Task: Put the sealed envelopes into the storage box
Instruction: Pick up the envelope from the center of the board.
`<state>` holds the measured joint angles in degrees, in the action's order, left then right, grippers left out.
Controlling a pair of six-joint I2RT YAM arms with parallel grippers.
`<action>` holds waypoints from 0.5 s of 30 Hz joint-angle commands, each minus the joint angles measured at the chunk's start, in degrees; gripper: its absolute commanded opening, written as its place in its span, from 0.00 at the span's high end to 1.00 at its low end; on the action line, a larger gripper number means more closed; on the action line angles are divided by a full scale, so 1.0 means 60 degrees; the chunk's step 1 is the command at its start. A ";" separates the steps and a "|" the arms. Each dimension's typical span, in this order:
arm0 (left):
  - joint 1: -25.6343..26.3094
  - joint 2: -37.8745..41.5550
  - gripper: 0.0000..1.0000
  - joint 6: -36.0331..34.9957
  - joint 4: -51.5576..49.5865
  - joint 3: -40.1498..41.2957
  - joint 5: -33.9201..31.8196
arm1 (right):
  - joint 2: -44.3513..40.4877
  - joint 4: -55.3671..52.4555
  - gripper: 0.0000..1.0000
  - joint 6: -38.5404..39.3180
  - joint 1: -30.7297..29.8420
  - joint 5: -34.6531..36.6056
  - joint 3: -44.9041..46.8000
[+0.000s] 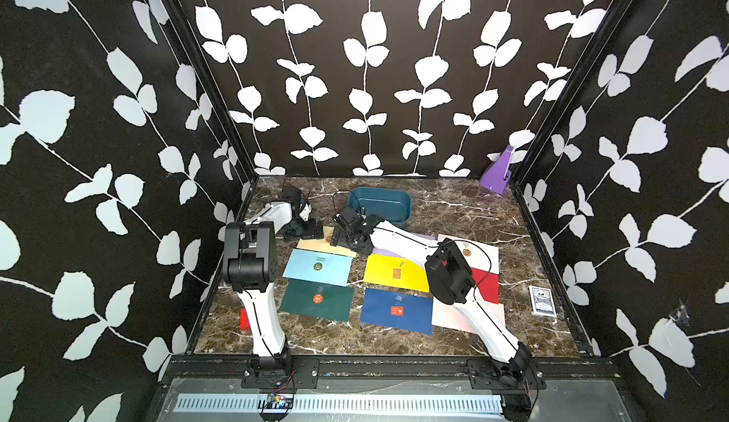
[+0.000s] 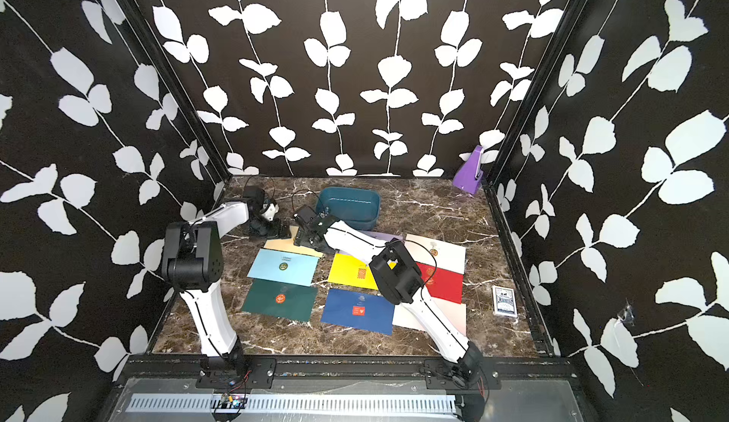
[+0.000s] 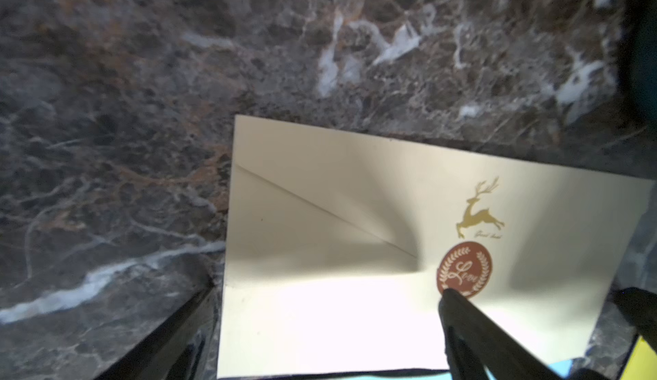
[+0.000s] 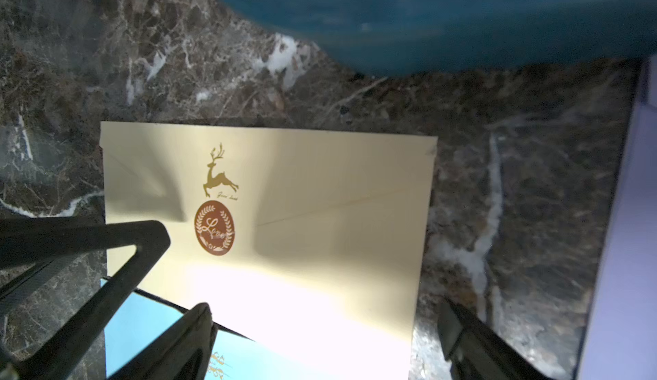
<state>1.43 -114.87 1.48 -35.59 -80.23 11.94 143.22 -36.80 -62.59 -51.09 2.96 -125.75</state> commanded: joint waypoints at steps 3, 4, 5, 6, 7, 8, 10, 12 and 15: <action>-0.0004 0.0159 0.01 0.0208 0.0081 0.0939 0.1019 | 0.0870 0.0113 0.01 -0.0042 0.0063 -0.0332 -0.0325; 0.0003 0.0160 0.01 0.0231 0.0123 0.1018 0.1147 | 0.0976 0.0063 0.01 -0.0042 0.0063 -0.0351 -0.0462; 0.0009 0.0160 0.01 0.0252 0.0177 0.1064 0.1285 | 0.1085 -0.0030 0.01 -0.0043 0.0063 -0.0366 -0.0640; 0.0002 0.0168 0.01 0.0281 0.0214 0.1104 0.1378 | 0.1201 -0.0096 0.01 -0.0044 0.0064 -0.0389 -0.0809; 0.0009 0.0175 0.02 0.0299 0.0240 0.1147 0.1477 | 0.1345 -0.0189 0.01 -0.0028 0.0064 -0.0411 -0.1008; 0.0006 0.0175 0.02 0.0303 0.0249 0.1161 0.1535 | 0.1434 -0.0242 0.01 -0.0020 0.0063 -0.0434 -0.1135; 0.0003 0.0226 0.02 0.0309 0.0234 0.1182 0.1656 | 0.1519 -0.0275 0.01 -0.0013 0.0063 -0.0450 -0.1211; 0.0010 0.0264 0.02 0.0282 0.0209 0.1158 0.1753 | 0.1567 -0.0215 0.01 0.0001 0.0071 -0.0463 -0.1177; 0.0010 0.0321 0.02 0.0245 0.0156 0.1176 0.1900 | 0.1596 -0.0086 0.01 0.0045 0.0065 -0.0507 -0.1131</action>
<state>0.97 -112.46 2.11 -30.61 -75.83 18.59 147.26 -39.75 -62.52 -50.89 2.74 -133.03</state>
